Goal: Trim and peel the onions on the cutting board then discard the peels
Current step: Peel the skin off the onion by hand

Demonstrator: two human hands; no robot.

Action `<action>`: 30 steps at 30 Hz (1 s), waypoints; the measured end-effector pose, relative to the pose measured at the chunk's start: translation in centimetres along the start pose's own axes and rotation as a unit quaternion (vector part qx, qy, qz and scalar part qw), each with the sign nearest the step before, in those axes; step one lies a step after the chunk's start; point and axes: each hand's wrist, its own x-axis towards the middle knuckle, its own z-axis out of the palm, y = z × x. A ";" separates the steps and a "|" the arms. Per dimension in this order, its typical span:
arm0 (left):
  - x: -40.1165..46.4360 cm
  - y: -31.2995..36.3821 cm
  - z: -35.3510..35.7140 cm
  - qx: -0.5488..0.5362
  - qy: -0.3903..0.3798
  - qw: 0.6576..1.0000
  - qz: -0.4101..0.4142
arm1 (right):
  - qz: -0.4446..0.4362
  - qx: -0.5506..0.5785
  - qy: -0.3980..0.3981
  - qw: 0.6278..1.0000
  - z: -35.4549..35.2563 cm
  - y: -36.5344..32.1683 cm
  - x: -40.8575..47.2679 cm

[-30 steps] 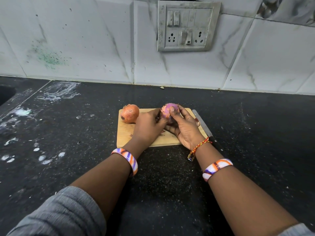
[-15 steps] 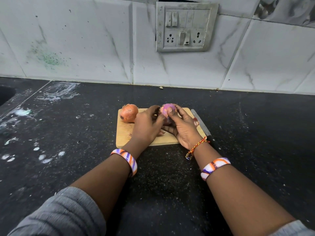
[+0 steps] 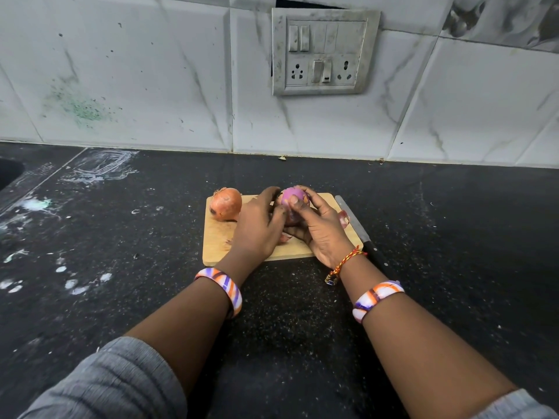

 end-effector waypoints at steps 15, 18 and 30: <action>0.1 -0.7 0.1 -0.013 -0.004 1.000 -0.001 | 0.010 -0.008 -0.028 1.000 -0.4 0.0 0.2; 0.4 -0.9 0.2 -0.022 0.012 0.999 -0.038 | 0.021 0.009 -0.030 0.999 -0.4 -0.3 0.0; 0.9 -1.2 0.4 -0.103 0.043 0.989 -0.095 | 0.062 0.162 0.032 0.984 -0.9 -0.5 0.3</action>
